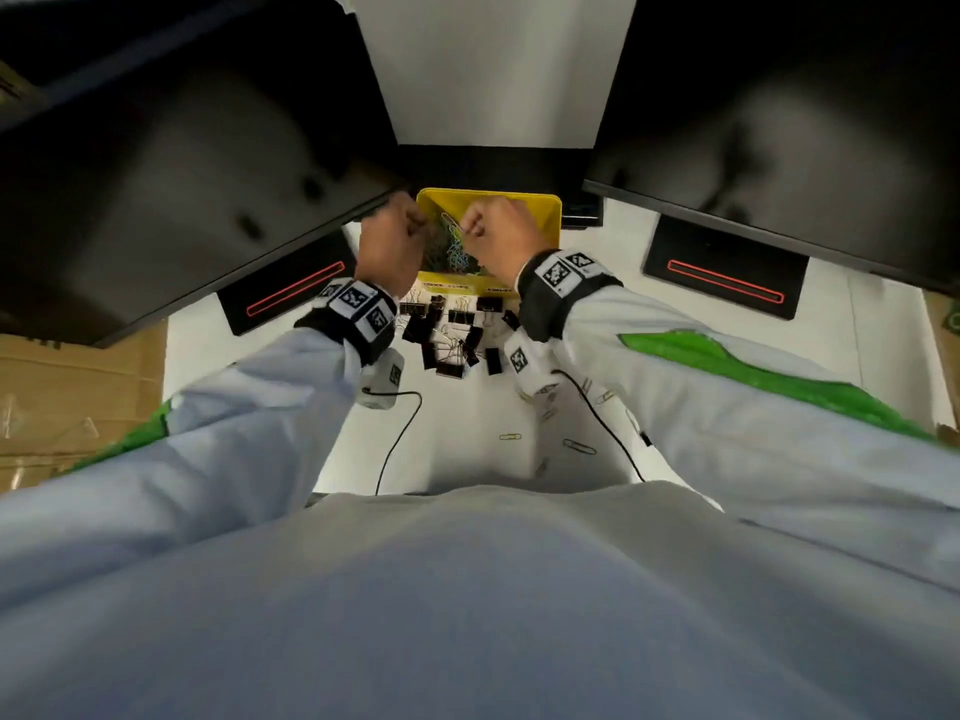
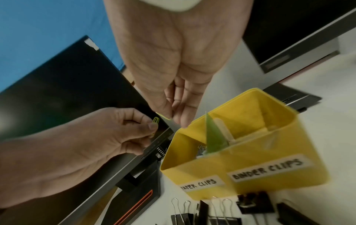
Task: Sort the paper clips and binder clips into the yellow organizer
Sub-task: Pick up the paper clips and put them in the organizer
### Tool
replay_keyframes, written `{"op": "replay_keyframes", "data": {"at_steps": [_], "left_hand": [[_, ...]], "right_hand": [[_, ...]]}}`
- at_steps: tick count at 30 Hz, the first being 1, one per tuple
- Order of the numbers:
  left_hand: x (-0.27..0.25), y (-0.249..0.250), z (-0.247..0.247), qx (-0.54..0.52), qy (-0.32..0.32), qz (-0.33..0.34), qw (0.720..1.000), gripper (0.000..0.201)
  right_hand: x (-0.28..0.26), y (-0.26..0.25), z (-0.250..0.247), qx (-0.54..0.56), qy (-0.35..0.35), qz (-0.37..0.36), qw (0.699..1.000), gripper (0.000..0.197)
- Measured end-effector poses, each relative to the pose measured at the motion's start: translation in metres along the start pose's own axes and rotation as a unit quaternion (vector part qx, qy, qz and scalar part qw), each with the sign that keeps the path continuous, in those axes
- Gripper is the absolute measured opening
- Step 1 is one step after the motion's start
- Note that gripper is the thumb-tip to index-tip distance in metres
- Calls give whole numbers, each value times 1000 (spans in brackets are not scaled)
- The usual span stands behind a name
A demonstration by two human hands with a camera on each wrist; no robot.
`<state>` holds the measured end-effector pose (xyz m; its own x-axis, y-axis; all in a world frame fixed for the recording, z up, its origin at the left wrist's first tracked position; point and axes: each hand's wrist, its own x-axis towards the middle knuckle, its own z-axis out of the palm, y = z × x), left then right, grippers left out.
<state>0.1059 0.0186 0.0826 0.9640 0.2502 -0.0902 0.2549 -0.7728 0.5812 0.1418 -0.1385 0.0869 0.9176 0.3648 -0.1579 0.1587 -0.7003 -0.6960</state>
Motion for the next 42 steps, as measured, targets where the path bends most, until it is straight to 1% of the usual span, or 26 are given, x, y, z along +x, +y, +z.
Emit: {"op": "replay_keyframes", "data": {"at_steps": [2,4,7,8,10,11,12,14,15,17,19,20,22,25,28,30,34,36,38,40,42], "left_hand": [[12,-1,-1,47,-2,5,999,18],[15,-2,0,52,-12,11,999,21],[4,-7,5,36,-12,33,999,28],[-3,-10,9,48,-5,54,997,27],[-23,-12,20,77,-3,92,993,28],[-37,-11,27,80,-29,97,992,26],[-53,-12,37,86,-68,109,988,25],[-86,-11,57,111,-172,141,969,27],[-104,-11,68,125,-222,156,954,26],[-133,-14,90,171,-304,192,917,24],[-155,-18,111,222,-358,213,882,28],[-163,-20,119,243,-372,223,868,33],[-174,-22,133,260,-369,244,858,33],[-177,-23,142,255,-359,261,859,20],[-176,-25,144,251,-352,272,860,16],[-171,-24,143,240,-337,259,873,16],[-154,-13,139,159,-296,194,922,25],[-146,-8,141,158,-284,186,927,31],[-142,-7,144,173,-283,183,926,29],[-143,-6,148,197,-283,179,921,21],[-146,-6,152,244,-278,175,912,19]], "right_hand": [[15,-9,8,-14,-11,28,999,13],[17,-8,13,-53,-39,37,997,15],[-5,5,9,-73,-43,-13,996,28],[-17,12,6,-71,-41,-34,996,29],[-48,30,2,-69,-56,-64,994,23],[-64,42,1,-71,-70,-67,993,19],[-81,55,1,-78,-89,-60,991,15],[-112,81,3,-118,-142,-26,982,11],[-126,94,6,-146,-171,-9,974,10],[-153,118,12,-186,-222,18,957,13],[-177,138,20,-220,-259,25,940,19],[-187,145,24,-238,-277,27,931,22],[-204,157,33,-267,-291,19,918,25],[-214,165,41,-267,-275,7,924,20],[-214,164,41,-268,-274,-3,924,15],[-211,162,34,-251,-266,1,931,12],[-195,166,9,-215,-235,16,948,5],[-181,169,-1,-206,-224,14,952,5],[-164,171,-6,-195,-231,20,953,10],[-150,172,-7,-199,-258,30,945,26],[-143,177,-7,-228,-293,20,928,41]]}}
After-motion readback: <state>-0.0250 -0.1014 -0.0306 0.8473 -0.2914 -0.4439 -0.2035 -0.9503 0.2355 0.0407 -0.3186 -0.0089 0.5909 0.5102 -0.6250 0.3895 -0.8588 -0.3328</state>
